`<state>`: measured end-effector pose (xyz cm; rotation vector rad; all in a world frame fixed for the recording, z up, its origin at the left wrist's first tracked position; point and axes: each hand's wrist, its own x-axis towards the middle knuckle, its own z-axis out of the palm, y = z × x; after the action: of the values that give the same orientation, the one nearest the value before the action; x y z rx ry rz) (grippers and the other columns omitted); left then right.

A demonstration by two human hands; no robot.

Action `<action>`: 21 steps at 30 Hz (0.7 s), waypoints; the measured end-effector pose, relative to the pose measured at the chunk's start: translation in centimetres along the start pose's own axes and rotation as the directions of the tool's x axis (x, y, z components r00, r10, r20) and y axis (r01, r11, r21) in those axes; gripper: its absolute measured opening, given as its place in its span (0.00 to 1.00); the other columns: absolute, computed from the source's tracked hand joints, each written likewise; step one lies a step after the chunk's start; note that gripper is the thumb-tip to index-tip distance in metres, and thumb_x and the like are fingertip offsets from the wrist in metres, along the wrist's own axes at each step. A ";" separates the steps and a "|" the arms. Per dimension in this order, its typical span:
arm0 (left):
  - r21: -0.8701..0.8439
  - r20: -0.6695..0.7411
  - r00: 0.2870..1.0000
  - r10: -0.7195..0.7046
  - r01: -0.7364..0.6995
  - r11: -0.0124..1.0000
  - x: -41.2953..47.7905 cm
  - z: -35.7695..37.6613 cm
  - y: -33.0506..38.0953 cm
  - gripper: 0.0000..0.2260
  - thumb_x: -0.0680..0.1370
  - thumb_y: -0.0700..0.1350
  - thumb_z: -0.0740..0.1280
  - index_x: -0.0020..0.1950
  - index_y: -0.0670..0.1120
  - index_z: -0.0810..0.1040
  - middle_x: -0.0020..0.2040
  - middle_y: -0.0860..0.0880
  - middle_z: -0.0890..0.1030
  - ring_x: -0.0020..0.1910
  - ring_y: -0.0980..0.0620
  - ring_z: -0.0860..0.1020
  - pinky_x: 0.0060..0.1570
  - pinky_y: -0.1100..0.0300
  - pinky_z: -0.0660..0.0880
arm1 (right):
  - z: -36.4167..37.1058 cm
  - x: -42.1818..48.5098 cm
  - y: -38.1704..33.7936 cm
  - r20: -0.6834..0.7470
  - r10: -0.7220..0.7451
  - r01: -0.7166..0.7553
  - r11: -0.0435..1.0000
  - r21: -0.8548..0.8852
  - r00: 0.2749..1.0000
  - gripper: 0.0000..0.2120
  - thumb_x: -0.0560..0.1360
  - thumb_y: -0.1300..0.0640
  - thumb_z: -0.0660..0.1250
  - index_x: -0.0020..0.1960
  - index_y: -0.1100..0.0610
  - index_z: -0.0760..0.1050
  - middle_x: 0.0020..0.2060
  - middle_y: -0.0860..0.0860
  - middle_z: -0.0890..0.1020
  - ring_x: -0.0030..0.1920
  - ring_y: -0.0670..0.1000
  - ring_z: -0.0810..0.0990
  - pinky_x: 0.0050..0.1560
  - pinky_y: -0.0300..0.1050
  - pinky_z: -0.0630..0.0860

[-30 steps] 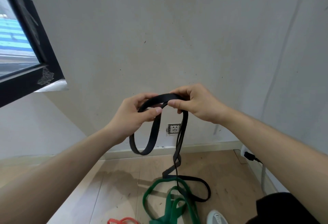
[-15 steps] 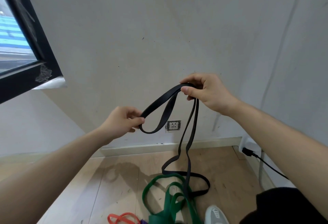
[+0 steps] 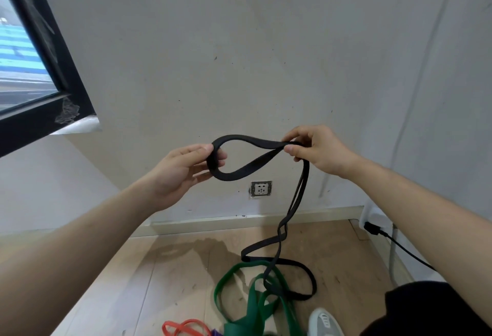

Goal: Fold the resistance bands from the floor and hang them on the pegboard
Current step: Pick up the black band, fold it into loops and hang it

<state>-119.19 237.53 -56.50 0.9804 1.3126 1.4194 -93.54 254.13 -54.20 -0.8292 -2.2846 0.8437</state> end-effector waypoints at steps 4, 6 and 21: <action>0.151 -0.037 0.999 0.028 -0.022 0.988 -0.2 0.2 0.0 0.08 0.75 0.44 0.74 0.53 0.44 0.83 0.54 0.47 0.85 0.55 0.52 0.82 0.59 0.55 0.76 | -0.2 0.1 0.2 -0.012 0.011 -0.011 1.000 0.017 1.000 0.05 0.78 0.61 0.70 0.53 0.56 0.81 0.38 0.55 0.83 0.36 0.50 0.82 0.52 0.55 0.81; 0.207 -0.093 0.994 0.055 -0.034 0.978 -0.2 0.1 -0.4 0.06 0.77 0.38 0.73 0.53 0.43 0.83 0.50 0.48 0.85 0.52 0.51 0.83 0.60 0.53 0.78 | -0.2 0.2 0.3 -0.017 0.011 -0.010 1.000 0.014 1.000 0.05 0.78 0.60 0.70 0.53 0.57 0.81 0.39 0.58 0.83 0.36 0.50 0.82 0.52 0.54 0.81; 0.396 -0.150 0.980 0.128 -0.059 0.916 -0.5 0.2 -0.5 0.13 0.77 0.35 0.72 0.57 0.50 0.83 0.55 0.51 0.86 0.53 0.57 0.83 0.54 0.66 0.73 | 0.6 0.0 -1.0 0.014 0.017 -0.019 0.985 0.172 1.000 0.07 0.77 0.62 0.71 0.54 0.60 0.81 0.41 0.56 0.83 0.39 0.51 0.82 0.53 0.51 0.80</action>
<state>-118.79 237.14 -56.91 1.2148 1.7455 1.3643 -94.32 253.35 -53.90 -0.7692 -2.1814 1.0404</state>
